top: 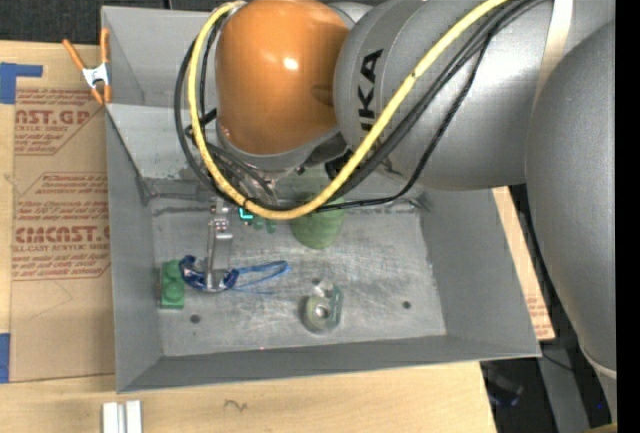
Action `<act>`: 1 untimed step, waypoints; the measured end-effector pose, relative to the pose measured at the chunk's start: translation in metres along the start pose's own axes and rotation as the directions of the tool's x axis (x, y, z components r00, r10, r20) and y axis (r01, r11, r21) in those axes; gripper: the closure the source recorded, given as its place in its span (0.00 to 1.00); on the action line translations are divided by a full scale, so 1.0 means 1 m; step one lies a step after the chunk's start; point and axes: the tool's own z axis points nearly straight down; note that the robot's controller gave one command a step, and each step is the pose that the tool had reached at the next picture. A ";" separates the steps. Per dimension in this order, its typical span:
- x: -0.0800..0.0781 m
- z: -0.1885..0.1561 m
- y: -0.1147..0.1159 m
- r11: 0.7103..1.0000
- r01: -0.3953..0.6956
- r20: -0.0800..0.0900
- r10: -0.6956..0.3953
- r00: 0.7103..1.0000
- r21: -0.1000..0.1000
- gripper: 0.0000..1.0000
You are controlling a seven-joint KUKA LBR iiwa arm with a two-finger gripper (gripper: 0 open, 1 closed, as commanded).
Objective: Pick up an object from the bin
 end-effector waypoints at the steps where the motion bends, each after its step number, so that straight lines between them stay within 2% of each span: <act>1: 0.023 0.093 -0.031 0.974 -0.228 0.001 0.228 0.974 0.002 0.00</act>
Offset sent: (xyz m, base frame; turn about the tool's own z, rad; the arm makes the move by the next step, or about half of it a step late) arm -0.0215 -0.0304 -0.0889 0.2281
